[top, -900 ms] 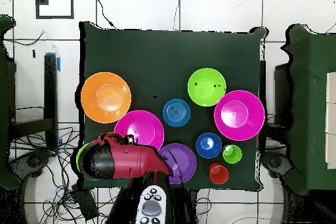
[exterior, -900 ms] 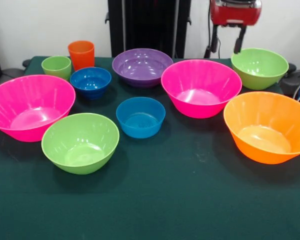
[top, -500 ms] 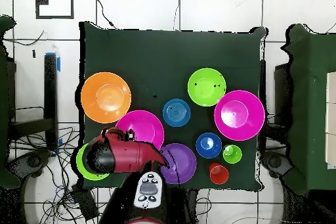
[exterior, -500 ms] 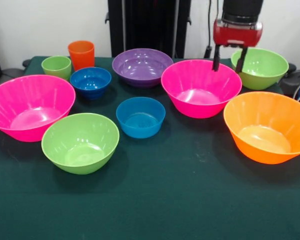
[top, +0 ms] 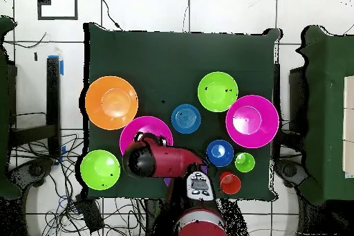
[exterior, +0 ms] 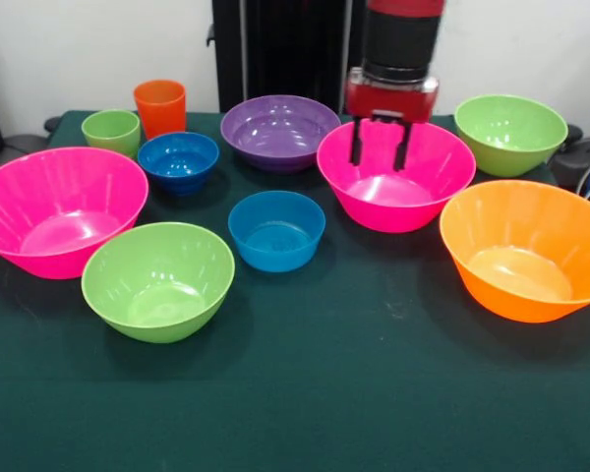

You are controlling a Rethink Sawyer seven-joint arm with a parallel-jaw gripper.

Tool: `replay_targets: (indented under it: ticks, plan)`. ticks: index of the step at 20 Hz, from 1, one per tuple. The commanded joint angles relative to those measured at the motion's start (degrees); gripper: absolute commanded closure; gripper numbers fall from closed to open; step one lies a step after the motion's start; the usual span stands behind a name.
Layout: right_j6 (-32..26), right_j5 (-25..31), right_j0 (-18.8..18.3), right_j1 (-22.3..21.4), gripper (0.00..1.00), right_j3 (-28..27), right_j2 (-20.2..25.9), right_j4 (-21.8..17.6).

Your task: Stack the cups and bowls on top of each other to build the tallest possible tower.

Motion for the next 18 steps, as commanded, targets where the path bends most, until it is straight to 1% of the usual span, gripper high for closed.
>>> replay_targets:
  ticks: [1, 8, 13, 18]
  plan:
    - [0.10, -0.48, -2.79, 3.31, 0.00, 0.55, 6.19, -8.24]
    - [1.28, -0.17, -2.76, 4.17, 0.00, 0.58, 6.37, -12.41]
    - [2.54, -0.80, -2.04, 5.09, 0.00, 0.17, 6.40, -13.63]
    - [4.15, -3.04, -1.07, 7.07, 0.00, -0.74, 6.33, -14.05]
